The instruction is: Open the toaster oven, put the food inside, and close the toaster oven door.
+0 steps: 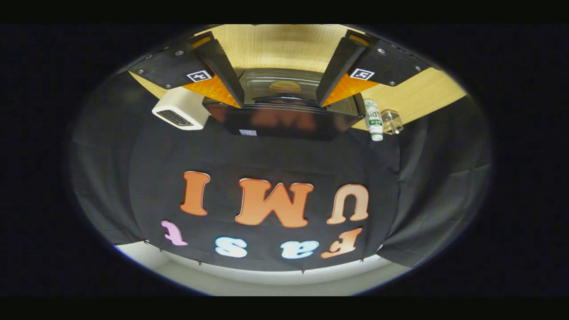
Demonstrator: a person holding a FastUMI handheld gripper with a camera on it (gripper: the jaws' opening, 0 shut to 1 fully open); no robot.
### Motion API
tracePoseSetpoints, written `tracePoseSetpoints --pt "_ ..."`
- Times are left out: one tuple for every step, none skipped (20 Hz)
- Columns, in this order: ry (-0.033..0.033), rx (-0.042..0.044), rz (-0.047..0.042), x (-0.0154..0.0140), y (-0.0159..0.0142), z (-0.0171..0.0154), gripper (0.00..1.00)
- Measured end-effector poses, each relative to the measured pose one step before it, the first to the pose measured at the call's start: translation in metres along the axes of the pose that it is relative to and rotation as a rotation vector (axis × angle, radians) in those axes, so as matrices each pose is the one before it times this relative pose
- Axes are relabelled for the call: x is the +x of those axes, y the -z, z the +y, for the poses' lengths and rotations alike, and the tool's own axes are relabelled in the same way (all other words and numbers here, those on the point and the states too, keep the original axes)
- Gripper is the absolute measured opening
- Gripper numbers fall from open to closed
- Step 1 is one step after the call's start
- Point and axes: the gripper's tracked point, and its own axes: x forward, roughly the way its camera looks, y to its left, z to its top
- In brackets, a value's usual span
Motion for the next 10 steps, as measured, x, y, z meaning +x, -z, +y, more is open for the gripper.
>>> tracePoseSetpoints --pt "-0.00907 0.0069 -0.03552 -0.01477 -0.01266 -0.00347 0.96" --pt "-0.00205 -0.00109 -0.03678 -0.01496 -0.01296 -0.00642 0.96" --pt "0.0049 -0.0023 -0.03711 -0.0134 -0.01329 -0.00631 0.96" --pt "0.00745 0.00122 -0.03248 -0.01482 -0.01326 -0.00714 0.96" --pt "0.00132 0.00539 -0.03699 -0.01265 -0.0132 -0.00549 0.96" --pt "0.00289 0.00403 -0.03367 -0.01011 -0.01175 -0.00584 0.96" --pt "0.00627 -0.00559 -0.03422 -0.0093 -0.01151 -0.00688 0.96" --pt "0.02076 -0.00981 -0.02715 -0.00856 -0.01152 -0.01093 0.96" --pt "0.01468 -0.0087 -0.02691 -0.00778 -0.00954 -0.00886 0.96" --pt "0.0131 0.00061 -0.01821 -0.00706 -0.0085 -0.00566 0.97"
